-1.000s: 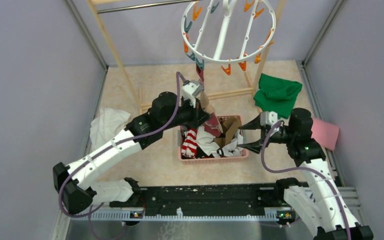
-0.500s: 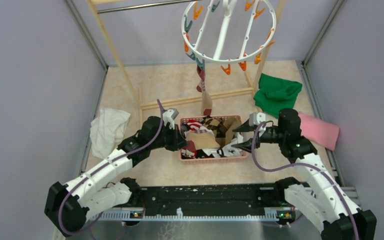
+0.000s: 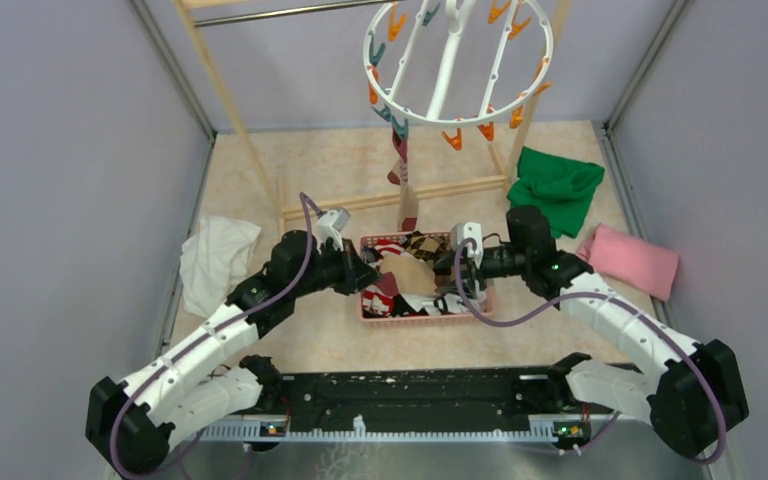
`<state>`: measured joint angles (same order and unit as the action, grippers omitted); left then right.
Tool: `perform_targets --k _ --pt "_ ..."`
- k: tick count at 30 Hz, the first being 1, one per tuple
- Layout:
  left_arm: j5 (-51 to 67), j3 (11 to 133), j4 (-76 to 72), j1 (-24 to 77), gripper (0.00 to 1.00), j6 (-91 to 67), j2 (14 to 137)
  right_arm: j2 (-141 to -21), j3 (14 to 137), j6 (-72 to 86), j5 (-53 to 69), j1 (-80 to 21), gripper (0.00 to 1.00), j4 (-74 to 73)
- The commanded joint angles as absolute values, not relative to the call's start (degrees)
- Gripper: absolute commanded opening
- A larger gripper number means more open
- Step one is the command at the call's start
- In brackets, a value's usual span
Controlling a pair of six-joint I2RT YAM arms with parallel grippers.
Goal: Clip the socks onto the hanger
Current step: Pick up the sock from the bin.
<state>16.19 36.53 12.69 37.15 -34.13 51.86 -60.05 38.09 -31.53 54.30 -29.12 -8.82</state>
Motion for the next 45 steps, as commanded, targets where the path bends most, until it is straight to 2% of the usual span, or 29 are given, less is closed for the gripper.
perform_targets --k 1,6,9,11,15,20,23,25,28,30,33,38,43,45 --pt "20.75 40.27 -1.73 36.57 0.00 -37.03 49.70 -62.03 43.66 -32.32 53.44 -30.77 0.54 -4.53" --pt "24.32 48.64 -4.34 36.48 0.00 -36.65 54.52 -62.80 46.37 -31.22 57.16 -31.11 0.64 -2.60" --pt "26.43 51.84 -7.73 36.47 0.00 -38.71 58.15 -61.71 46.62 -28.72 59.39 -31.70 0.65 0.35" --pt "27.17 52.72 -11.33 36.49 0.00 -41.69 60.47 -60.65 46.31 -27.44 56.36 -32.78 0.65 2.69" --pt "28.72 53.13 -18.65 36.48 0.00 -45.35 64.34 -59.68 46.58 -21.90 48.97 -33.34 0.61 5.68" --pt "27.52 52.79 -20.89 36.49 0.00 -48.85 66.50 -58.37 45.35 -13.29 49.61 -33.38 0.57 9.44" --pt "28.13 51.85 -23.15 36.53 0.00 -50.80 66.81 -57.89 43.69 -2.20 39.17 -33.38 0.50 14.18" --pt "28.47 51.48 -23.88 36.61 0.00 -51.50 66.71 -57.60 43.22 -0.49 34.05 -33.28 0.45 14.72" --pt "28.72 51.02 -24.09 36.62 0.00 -52.01 66.46 -57.69 43.61 2.21 29.85 -33.25 0.44 13.90" --pt "28.89 50.75 -24.20 36.56 0.00 -52.31 66.23 -57.70 43.85 3.32 28.96 -33.20 0.46 13.79" --pt "29.04 50.54 -24.78 36.69 0.00 -53.13 66.24 -57.55 43.63 4.67 31.00 -33.17 0.56 14.46" --pt "29.39 50.94 -26.33 37.46 0.00 -54.12 67.17 -57.82 43.33 6.01 29.68 -33.17 0.58 14.97" --pt "29.54 51.16 -27.67 38.43 0.00 -54.85 68.06 -58.25 43.72 8.02 25.80 -32.81 0.44 15.02" --pt "29.65 51.12 -28.21 38.66 0.00 -55.14 68.46 -58.21 43.28 10.21 25.60 -32.08 0.29 16.26"
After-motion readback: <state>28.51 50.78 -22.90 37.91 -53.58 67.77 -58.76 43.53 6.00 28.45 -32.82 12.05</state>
